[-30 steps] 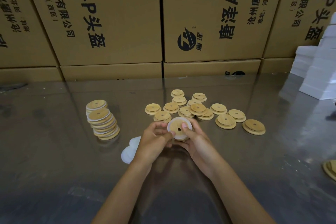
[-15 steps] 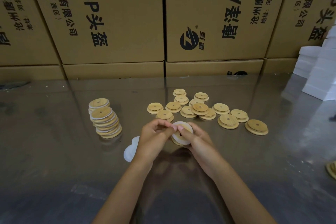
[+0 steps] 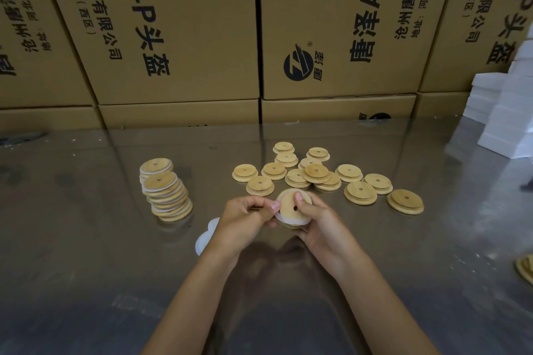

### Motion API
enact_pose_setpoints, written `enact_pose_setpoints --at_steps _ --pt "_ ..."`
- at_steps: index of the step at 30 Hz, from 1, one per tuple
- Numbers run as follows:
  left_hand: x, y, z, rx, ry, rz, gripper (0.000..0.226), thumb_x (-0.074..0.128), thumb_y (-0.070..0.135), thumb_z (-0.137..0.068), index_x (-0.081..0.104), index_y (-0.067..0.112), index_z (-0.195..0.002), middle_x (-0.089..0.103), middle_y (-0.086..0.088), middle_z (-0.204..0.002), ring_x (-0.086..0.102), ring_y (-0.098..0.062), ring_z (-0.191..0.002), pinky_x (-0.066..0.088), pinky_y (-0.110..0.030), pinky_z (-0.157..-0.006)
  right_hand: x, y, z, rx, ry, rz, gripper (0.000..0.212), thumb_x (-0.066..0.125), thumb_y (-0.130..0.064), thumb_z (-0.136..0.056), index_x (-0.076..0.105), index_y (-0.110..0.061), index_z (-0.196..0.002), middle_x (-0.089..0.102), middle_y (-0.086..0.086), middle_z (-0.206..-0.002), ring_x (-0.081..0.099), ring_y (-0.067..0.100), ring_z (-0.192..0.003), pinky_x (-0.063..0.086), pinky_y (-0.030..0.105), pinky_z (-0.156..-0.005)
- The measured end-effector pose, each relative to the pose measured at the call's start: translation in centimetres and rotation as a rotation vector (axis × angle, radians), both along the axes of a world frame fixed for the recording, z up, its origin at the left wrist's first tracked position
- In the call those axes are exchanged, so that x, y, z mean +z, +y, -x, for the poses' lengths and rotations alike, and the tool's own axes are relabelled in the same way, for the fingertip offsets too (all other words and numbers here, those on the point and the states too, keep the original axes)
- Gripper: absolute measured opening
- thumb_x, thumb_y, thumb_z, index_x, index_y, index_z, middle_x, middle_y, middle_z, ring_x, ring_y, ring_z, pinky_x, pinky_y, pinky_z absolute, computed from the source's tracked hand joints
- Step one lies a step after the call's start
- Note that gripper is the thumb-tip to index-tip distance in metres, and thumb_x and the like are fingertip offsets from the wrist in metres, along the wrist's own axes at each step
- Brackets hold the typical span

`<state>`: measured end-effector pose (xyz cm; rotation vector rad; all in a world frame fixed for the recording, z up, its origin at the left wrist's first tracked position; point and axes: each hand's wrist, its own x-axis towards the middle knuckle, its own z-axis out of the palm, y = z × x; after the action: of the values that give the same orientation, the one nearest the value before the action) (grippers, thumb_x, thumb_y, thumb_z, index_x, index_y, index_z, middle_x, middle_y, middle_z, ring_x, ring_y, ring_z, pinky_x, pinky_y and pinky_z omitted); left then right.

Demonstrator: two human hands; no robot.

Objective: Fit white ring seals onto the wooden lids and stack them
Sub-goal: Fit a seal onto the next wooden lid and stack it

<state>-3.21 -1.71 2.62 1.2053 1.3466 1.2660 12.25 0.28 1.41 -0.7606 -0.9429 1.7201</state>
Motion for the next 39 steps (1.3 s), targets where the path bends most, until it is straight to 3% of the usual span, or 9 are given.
enact_pose_setpoints --at_steps 2,6,10,15,18,21,31,35,39 --pt "-0.2 0.0 -0.1 -0.010 0.027 0.015 0.012 0.071 0.022 -0.088 0.075 0.012 -0.083 0.073 -0.001 -0.072 0.068 -0.012 -0.069 0.048 -0.015 -0.064 0.1 0.1 -0.2 -0.019 0.021 0.019 0.031 0.056 -0.017 -0.097 0.061 0.000 -0.123 0.070 0.015 -0.110 0.067 0.025 -0.100 0.051 0.035 -0.088" --pt "-0.6 0.1 -0.4 -0.024 0.053 0.016 0.013 0.070 0.023 -0.088 0.074 0.011 -0.083 0.073 -0.007 -0.075 0.069 -0.017 -0.069 0.054 -0.033 -0.082 0.0 0.0 -0.2 -0.055 0.038 0.035 0.027 0.056 -0.017 -0.097 0.063 -0.002 -0.119 0.069 0.015 -0.107 0.065 0.024 -0.097 0.051 0.034 -0.086" --pt "-0.8 0.0 -0.9 0.007 0.095 -0.028 0.016 0.071 0.027 -0.088 0.071 0.015 -0.078 0.071 0.003 -0.066 0.068 -0.013 -0.058 0.053 -0.023 -0.066 -0.1 -0.1 0.1 -0.070 0.026 0.032 0.027 0.056 -0.018 -0.098 0.063 -0.002 -0.119 0.070 0.014 -0.107 0.066 0.021 -0.095 0.052 0.031 -0.084" --pt "-1.0 -0.1 -1.3 0.054 0.191 -0.058 0.026 0.070 0.033 -0.087 0.068 0.009 -0.079 0.067 0.001 -0.061 0.066 -0.014 -0.057 0.055 -0.035 -0.071 0.0 -0.1 0.1 -0.066 0.064 0.041 0.023 0.056 -0.018 -0.098 0.064 -0.006 -0.116 0.072 0.013 -0.106 0.069 0.018 -0.093 0.052 0.033 -0.087" --pt "-1.2 -0.4 -1.7 0.016 0.294 -0.053 0.023 0.070 0.037 -0.087 0.068 0.015 -0.080 0.070 -0.003 -0.069 0.067 -0.016 -0.060 0.052 -0.027 -0.066 0.0 0.1 -0.2 -0.082 0.099 0.051 0.022 0.056 -0.020 -0.099 0.065 -0.008 -0.115 0.073 0.009 -0.103 0.070 0.018 -0.091 0.055 0.032 -0.087" --pt "-1.4 -0.5 -2.2 0.008 0.284 -0.061 0.020 0.070 0.037 -0.086 0.066 0.017 -0.083 0.070 0.002 -0.072 0.065 -0.014 -0.057 0.051 -0.021 -0.062 0.1 0.1 -0.3 -0.101 0.083 0.045 0.022 0.057 -0.018 -0.098 0.065 -0.007 -0.115 0.072 0.012 -0.105 0.069 0.020 -0.092 0.052 0.036 -0.092" --pt "-1.2 -0.4 -2.2 0.086 0.208 -0.069 0.038 0.070 0.054 -0.075 0.060 0.017 -0.080 0.065 0.004 -0.065 0.063 -0.016 -0.067 0.058 -0.047 -0.074 0.6 -0.6 0.1 -0.137 -0.089 0.042 0.032 0.067 -0.001 -0.086 0.061 0.000 -0.117 0.069 0.016 -0.101 0.066 0.026 -0.093 0.050 0.035 -0.082" --pt "-1.3 -0.2 -1.9 0.102 0.214 -0.107 0.022 0.072 0.040 -0.081 0.060 0.021 -0.084 0.067 0.000 -0.077 0.065 -0.018 -0.078 0.058 -0.044 -0.077 0.7 -0.7 0.2 -0.144 -0.101 0.048 0.025 0.068 0.001 -0.083 0.059 -0.006 -0.105 0.067 0.015 -0.094 0.063 0.024 -0.088 0.049 0.033 -0.076" --pt "-1.2 0.1 -1.5 0.160 0.262 -0.176 0.010 0.069 0.024 -0.085 0.060 0.026 -0.083 0.068 0.003 -0.074 0.062 -0.010 -0.067 0.048 -0.017 -0.060 0.6 -0.7 0.3 -0.119 -0.151 0.012 0.015 0.066 0.001 -0.085 0.058 -0.005 -0.095 0.066 0.015 -0.089 0.064 0.021 -0.080 0.051 0.032 -0.073"
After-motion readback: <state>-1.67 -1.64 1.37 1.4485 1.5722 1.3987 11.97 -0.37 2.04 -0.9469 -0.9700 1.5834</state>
